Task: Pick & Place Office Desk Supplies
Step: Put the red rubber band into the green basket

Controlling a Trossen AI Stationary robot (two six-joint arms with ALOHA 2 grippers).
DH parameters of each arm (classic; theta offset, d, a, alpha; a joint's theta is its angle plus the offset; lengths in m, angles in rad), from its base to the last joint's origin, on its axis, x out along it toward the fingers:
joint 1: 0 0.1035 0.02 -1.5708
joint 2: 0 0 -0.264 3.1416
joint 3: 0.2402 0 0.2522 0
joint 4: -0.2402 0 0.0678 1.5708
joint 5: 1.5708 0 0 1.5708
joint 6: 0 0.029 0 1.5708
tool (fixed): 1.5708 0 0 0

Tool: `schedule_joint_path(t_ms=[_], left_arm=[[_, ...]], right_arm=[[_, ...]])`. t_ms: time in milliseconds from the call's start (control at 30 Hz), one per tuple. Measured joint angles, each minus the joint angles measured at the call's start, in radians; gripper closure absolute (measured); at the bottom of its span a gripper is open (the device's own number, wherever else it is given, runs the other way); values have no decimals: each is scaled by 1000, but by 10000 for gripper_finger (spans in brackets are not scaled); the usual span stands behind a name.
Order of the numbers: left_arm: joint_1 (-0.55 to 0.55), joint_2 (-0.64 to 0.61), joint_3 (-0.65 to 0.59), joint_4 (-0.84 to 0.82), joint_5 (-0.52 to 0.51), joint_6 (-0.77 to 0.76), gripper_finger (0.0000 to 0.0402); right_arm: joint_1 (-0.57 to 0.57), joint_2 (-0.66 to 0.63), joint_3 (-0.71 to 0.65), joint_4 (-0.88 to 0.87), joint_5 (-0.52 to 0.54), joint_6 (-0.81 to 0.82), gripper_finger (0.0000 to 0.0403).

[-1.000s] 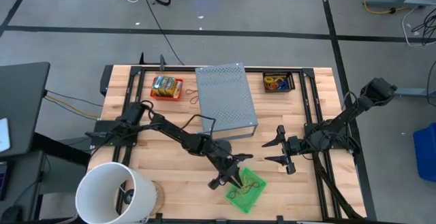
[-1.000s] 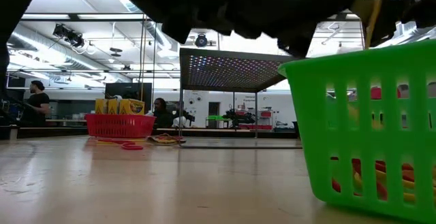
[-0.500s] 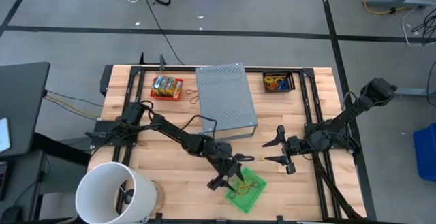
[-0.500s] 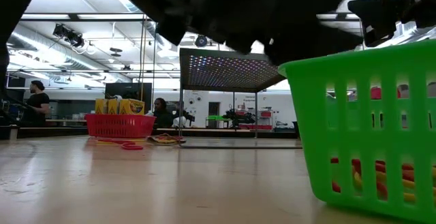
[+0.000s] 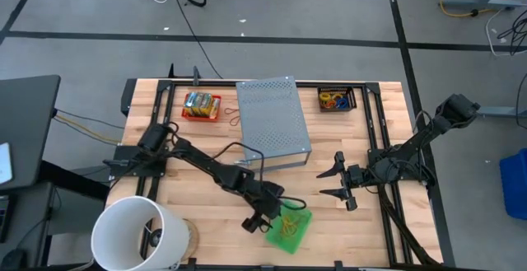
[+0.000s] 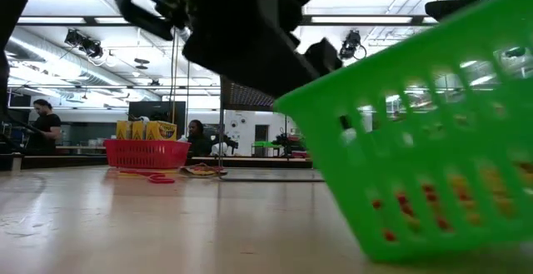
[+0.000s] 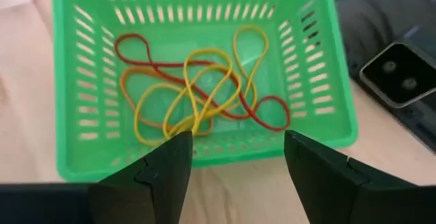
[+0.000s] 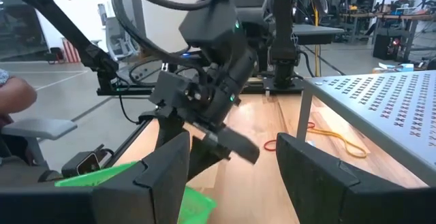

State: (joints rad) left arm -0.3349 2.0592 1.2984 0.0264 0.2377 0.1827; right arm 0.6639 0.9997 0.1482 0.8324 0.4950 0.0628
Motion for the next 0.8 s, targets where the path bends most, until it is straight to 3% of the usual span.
schedule_joint_path(t_ms=[167, 600, 700, 800], left_arm=[[-19, -44, -1, -62, -56, 5, 166], [-31, -122, -45, -18, -11, -19, 166], [-31, -143, -116, 113, 8, -47, 167], [-31, -171, -227, 355, 25, -106, 168]], right_arm=[[0, 0, 0, -1, 0, 0, 177], [0, 0, 0, -13, 0, 9, 177], [0, 0, 0, -17, 0, 10, 177], [0, 0, 0, -23, 0, 10, 177]])
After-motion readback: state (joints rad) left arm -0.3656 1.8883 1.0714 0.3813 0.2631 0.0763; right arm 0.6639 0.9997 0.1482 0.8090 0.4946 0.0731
